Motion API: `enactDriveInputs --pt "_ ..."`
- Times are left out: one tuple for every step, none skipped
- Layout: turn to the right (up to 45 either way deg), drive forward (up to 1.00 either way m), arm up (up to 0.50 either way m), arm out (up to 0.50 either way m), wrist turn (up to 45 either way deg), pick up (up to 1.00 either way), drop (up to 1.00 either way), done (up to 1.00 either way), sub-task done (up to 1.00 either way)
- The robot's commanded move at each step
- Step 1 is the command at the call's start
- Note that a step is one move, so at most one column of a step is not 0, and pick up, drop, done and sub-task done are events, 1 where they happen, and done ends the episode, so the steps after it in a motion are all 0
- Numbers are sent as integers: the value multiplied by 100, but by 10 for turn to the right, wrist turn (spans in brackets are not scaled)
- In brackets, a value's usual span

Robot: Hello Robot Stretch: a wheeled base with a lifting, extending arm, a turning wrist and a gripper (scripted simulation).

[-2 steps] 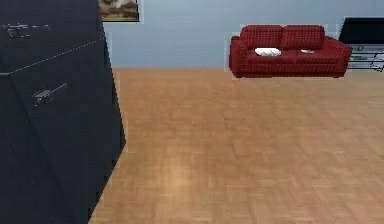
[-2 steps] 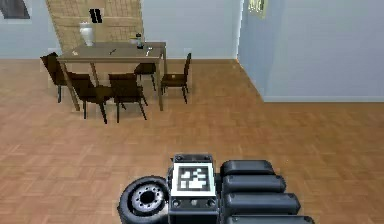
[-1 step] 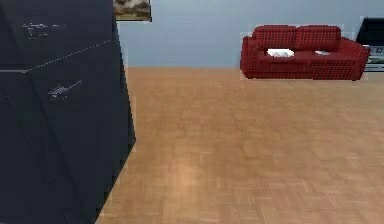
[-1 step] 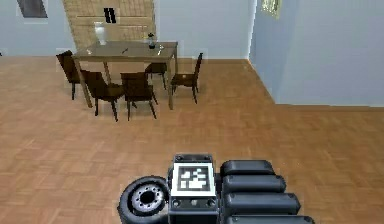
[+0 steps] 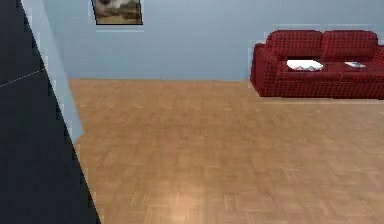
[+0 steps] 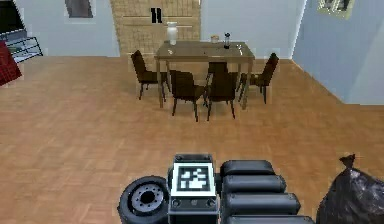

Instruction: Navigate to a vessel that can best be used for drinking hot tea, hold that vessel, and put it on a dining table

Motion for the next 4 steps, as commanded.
enactDriveInputs --pt "0 100 0 0 0 0 0 0 0" --pt "-210 0 0 0 0 0 0 0 0" --pt "0 5 0 0 0 0 0 0 0" --pt "-90 0 0 0 0 0 0 0 0"
